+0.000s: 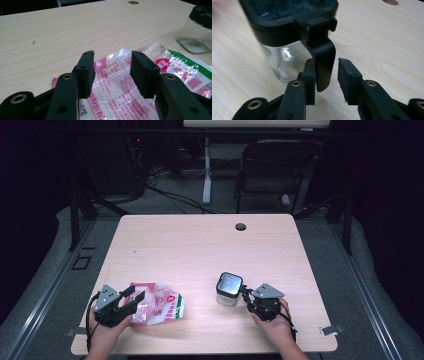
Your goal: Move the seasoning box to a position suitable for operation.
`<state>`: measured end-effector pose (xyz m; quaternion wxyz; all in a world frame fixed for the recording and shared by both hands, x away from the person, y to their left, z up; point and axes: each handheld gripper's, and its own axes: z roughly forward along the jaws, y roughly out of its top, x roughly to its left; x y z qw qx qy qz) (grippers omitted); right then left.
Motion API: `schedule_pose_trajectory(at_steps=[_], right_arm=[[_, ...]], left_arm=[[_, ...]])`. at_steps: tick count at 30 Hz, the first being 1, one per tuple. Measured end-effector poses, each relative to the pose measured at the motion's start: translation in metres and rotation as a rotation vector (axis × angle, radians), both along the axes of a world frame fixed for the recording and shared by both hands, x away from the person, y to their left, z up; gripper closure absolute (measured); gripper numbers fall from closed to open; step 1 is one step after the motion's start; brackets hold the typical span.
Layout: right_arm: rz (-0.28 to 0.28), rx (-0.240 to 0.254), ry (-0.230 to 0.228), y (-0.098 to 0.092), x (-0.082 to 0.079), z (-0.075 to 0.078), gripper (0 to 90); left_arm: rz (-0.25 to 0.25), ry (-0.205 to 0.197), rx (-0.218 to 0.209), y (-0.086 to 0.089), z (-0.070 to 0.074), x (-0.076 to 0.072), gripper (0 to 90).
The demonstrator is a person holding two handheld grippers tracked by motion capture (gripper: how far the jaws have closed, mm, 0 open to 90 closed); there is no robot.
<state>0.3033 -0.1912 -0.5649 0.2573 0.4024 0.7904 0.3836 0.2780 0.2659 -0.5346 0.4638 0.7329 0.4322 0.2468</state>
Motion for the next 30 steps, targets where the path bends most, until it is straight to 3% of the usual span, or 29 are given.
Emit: schedule_pose_trajectory(at_steps=[2, 4, 10, 14, 21, 22, 25, 30], right_arm=[[-0.001, -0.007, 0.008, -0.003, 0.001, 0.001, 68.6], [-0.044, 0.006, 0.012, -0.007, 0.004, 0.000, 68.8], [-0.041, -0.004, 0.009, -0.001, 0.012, -0.004, 70.0], [-0.035, -0.036, 0.016, 0.002, 0.016, -0.005, 73.7], [-0.055, -0.034, 0.019, 0.007, 0.024, -0.003, 78.4], [-0.059, -0.034, 0.017, 0.008, 0.025, -0.003, 78.6], [-0.054, -0.024, 0.020, 0.008, 0.028, -0.003, 79.1], [-0.041, -0.035, 0.028, 0.010, 0.029, -0.002, 79.3]], left_arm=[[0.006, -0.003, -0.002, 0.001, 0.000, -0.001, 54.3], [0.022, 0.003, -0.007, 0.004, 0.001, -0.004, 54.3], [0.048, -0.008, -0.023, 0.009, 0.001, -0.010, 54.3], [0.057, -0.010, -0.040, 0.012, 0.003, -0.015, 56.3], [0.067, -0.023, -0.019, 0.010, 0.005, -0.026, 57.8], [0.063, -0.032, 0.011, 0.008, 0.007, -0.029, 57.8], [0.053, -0.053, 0.035, 0.001, 0.010, -0.031, 57.8], [0.020, -0.053, 0.030, -0.014, 0.017, -0.032, 58.2]])
